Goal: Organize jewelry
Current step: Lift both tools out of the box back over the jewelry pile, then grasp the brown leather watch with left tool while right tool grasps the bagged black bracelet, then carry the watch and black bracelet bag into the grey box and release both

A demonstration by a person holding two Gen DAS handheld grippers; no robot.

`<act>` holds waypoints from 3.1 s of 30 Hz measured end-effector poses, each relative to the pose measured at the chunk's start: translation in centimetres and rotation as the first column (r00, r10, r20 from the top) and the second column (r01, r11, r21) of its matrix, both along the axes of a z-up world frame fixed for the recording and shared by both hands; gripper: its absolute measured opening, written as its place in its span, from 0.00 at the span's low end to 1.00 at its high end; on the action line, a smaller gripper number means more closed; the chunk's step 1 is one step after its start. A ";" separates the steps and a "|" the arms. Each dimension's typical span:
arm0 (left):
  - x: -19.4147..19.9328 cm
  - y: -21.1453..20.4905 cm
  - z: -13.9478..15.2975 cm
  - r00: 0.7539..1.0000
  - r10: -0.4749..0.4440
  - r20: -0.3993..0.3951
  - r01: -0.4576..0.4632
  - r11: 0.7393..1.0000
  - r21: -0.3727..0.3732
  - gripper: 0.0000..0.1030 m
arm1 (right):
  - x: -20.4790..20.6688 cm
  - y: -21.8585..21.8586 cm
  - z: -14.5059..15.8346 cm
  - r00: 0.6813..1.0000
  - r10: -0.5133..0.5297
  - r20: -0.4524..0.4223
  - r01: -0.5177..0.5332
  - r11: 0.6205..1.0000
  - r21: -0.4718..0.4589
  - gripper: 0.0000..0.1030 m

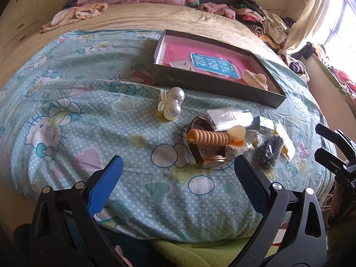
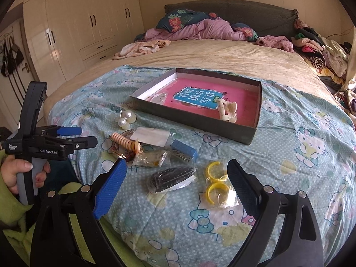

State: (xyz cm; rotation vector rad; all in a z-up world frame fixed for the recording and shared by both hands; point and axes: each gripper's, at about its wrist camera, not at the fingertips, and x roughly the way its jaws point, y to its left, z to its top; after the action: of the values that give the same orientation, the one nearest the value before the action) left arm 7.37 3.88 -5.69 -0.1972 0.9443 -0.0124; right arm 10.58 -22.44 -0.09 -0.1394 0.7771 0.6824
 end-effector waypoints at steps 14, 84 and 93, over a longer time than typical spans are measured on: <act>1.9 -1.3 -2.7 0.997 -0.042 -0.060 0.035 0.993 -0.109 0.47 | -0.2 1.5 -3.3 0.998 0.058 -0.040 -0.060 0.996 -0.066 0.88; 1.5 1.7 5.5 0.972 0.072 0.223 -0.053 0.995 -0.087 0.07 | 3.6 1.8 1.4 0.990 0.084 0.111 -0.089 0.995 0.043 0.70; 4.1 0.7 6.2 0.972 0.040 0.234 -0.022 0.997 -0.080 0.07 | 5.8 0.5 2.7 0.990 0.015 0.140 -0.024 0.998 0.064 0.70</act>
State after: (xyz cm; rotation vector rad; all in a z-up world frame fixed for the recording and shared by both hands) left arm 11.48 4.63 0.47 -0.2755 0.7046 -0.0424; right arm 16.40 -21.95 2.63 -0.1341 0.6190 0.7082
